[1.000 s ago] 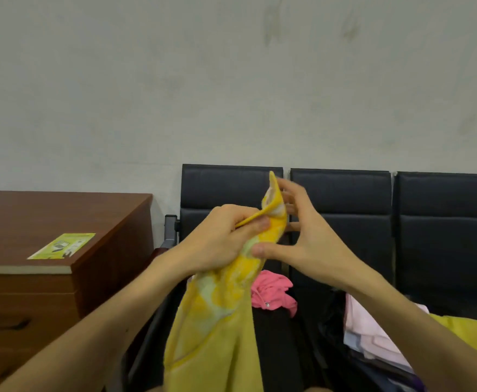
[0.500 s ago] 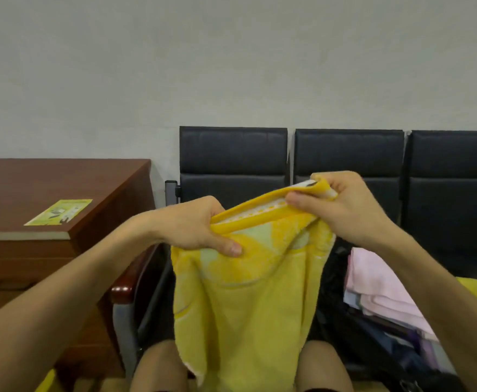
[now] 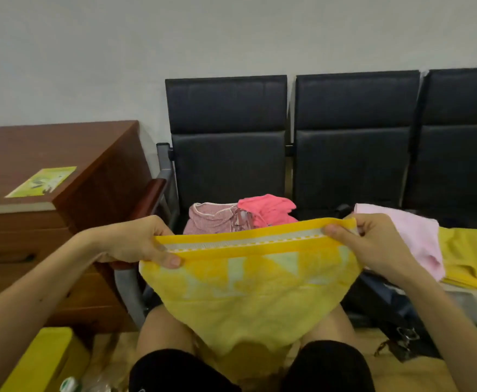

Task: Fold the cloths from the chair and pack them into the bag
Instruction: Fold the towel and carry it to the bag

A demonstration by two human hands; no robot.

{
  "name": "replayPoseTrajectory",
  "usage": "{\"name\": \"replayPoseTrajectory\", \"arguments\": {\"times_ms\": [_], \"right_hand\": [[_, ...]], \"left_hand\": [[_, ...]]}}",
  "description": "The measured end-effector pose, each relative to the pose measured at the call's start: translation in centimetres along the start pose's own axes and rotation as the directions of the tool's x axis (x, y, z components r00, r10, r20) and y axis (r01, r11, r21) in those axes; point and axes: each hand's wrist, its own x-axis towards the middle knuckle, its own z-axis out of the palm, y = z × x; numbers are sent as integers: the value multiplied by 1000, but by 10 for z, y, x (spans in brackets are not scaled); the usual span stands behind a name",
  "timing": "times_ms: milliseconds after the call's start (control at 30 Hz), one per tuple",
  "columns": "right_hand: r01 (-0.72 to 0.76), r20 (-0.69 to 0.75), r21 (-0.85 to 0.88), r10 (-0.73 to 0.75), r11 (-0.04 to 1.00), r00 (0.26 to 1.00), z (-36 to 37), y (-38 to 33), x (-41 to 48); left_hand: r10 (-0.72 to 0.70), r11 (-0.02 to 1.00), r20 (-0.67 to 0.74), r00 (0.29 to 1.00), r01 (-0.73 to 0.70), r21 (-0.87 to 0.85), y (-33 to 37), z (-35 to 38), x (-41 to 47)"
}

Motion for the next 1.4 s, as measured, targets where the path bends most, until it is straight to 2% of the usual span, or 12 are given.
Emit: {"name": "replayPoseTrajectory", "arguments": {"times_ms": [100,233,300,367,467,533,633,767,967,1267,1333,1400], "right_hand": [[-65,-42,17,65,998,997,7,24,-1],[-142,-121,122,156,982,980,9,47,3],[-166,-127,153,186,974,974,14,56,2],[-170,-162,183,200,968,966,23,60,-2],[-136,-257,208,188,969,948,41,62,-13],[-151,-287,229,215,962,933,59,62,-22],[-164,-258,299,245,940,935,86,59,-35],[-198,-171,279,252,940,953,111,38,-46],[-226,-74,250,252,941,965,134,32,-52],[-180,-38,173,189,968,981,137,21,-57],[-184,45,212,178,960,983,133,14,-56],[-214,201,293,159,932,967,127,6,-55]], "left_hand": [[27,998,-226,974,-41,-55,-18,7,15],[13,909,-511,860,-224,-353,-40,21,33],[-10,865,-628,778,-308,-396,-43,37,45],[-48,850,-751,659,-368,-377,-43,55,57],[-125,839,-853,506,-406,-363,-41,84,71],[-163,835,-871,463,-405,-372,-38,104,80],[-213,818,-852,477,-391,-423,-30,136,93],[-182,819,-820,542,-378,-432,-8,166,101],[-48,834,-753,656,-389,-392,12,184,104],[101,856,-675,731,-410,-315,11,183,100],[161,865,-630,760,-416,-280,10,182,96],[194,889,-635,747,-407,-208,9,180,94]]}}
